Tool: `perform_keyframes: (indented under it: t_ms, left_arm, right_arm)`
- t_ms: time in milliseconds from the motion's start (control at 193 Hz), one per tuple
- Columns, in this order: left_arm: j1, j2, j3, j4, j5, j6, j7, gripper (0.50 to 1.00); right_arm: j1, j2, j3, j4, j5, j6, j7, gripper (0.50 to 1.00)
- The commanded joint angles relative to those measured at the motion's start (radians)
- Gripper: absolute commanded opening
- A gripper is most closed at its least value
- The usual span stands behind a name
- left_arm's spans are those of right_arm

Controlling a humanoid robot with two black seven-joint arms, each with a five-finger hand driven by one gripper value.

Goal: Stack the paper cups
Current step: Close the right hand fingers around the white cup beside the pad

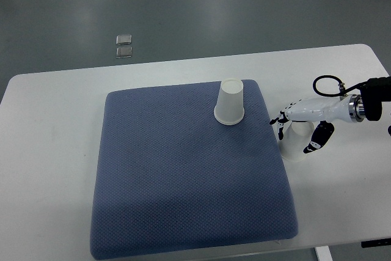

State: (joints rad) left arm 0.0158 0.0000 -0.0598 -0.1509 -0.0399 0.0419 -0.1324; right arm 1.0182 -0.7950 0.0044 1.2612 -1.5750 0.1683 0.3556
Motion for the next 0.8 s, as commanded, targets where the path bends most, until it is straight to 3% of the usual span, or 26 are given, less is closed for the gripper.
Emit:
perform_keyframes:
  t_ms: [0,166,797]
  left_arm:
    - [0.000,0.000,0.000,0.001,0.000,0.000,-0.001,1.000]
    - [0.000,0.000,0.000,0.001,0.000,0.000,0.001,1.000]
    - [0.000,0.000,0.000,0.001,0.000,0.000,-0.001,1.000]
  right_arm:
    - [-0.001,0.002,-0.001,-0.005,-0.003,-0.010,-0.004,0.897]
    - [-0.003,0.003,-0.018,-0.019,-0.033,-0.013,0.002,0.870]
    - [-0.010,0.023,-0.021,-0.086,-0.071,-0.049,0.000,0.864]
